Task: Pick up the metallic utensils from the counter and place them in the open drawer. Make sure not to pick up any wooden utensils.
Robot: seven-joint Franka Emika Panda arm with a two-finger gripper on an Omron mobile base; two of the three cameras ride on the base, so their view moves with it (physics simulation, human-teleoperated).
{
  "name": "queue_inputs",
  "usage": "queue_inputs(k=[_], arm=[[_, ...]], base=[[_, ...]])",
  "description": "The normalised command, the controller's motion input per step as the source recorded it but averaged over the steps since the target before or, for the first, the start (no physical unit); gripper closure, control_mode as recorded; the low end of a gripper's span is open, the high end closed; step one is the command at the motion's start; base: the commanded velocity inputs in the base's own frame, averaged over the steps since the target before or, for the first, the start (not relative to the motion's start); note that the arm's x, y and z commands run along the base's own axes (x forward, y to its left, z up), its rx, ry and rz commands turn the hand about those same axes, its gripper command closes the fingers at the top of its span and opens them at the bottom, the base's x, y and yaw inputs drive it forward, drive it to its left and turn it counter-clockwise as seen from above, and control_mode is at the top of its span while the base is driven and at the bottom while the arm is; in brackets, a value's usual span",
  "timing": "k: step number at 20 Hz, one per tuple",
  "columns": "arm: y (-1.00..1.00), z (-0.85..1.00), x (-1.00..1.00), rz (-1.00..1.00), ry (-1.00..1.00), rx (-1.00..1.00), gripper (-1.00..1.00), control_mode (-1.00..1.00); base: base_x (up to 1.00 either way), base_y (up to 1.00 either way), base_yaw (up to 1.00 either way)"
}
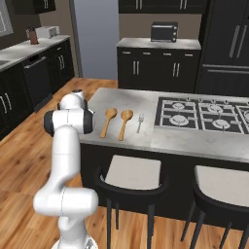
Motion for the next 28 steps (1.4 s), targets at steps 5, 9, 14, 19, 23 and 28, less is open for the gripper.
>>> queue_inputs(k=[5,9,14,19,23,28], arm=[[0.00,-0.02,-0.01,0.03,0.00,0.00,1.00,-1.00],[0.00,0.05,-0.05,0.17,-0.02,0.00,1.00,-1.00],[0.00,0.37,-0.06,0.15,0.00,0.00,1.00,-1.00],[0.00,0.60,-0.23,0.09,-0.06,0.00,1.00,-1.00],[0.00,0.78,-0.28,0.02,-0.04,0.00,1.00,-1.00],[0.00,0.74,-0.06,0.00,-0.01,0.00,1.00,-1.00]], base=[[0.00,0.00,0.00],[0.00,0.00,0.00],[0.00,0.00,0.00],[0.00,0.00,0.00],[0.00,0.00,0.00],[0.00,0.00,0.00]])
